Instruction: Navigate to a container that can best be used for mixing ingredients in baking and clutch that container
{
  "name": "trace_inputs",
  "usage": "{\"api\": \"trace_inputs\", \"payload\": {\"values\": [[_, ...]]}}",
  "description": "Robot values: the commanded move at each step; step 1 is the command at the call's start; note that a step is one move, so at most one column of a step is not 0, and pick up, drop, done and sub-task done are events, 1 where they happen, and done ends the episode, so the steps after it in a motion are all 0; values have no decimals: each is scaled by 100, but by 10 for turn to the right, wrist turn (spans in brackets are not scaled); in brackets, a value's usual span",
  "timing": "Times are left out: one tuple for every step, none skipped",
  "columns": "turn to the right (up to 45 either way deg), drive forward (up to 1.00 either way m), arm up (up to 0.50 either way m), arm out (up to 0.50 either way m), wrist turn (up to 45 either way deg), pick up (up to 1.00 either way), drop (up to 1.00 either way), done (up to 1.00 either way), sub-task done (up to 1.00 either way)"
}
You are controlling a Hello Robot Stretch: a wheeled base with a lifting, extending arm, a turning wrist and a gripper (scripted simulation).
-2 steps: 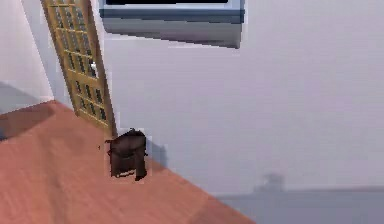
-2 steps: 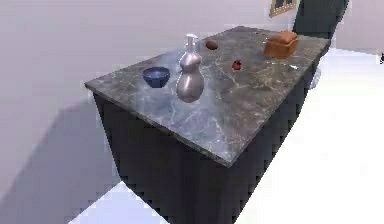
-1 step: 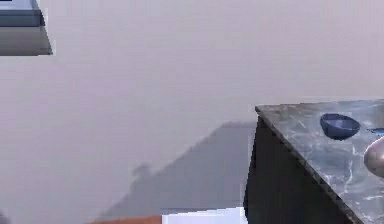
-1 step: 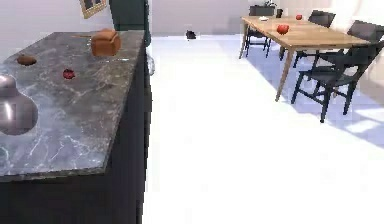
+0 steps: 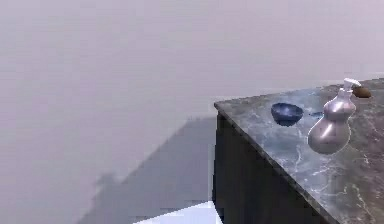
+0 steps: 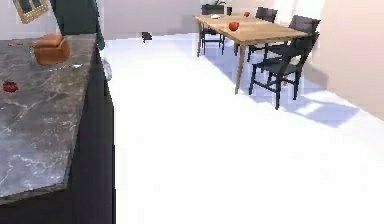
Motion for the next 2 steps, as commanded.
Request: {"api": "trace_inputs", "payload": {"values": [[0,40,0,0,0,0,0,0,0],[-420,0,0,0,0,0,0,0,0]]}}
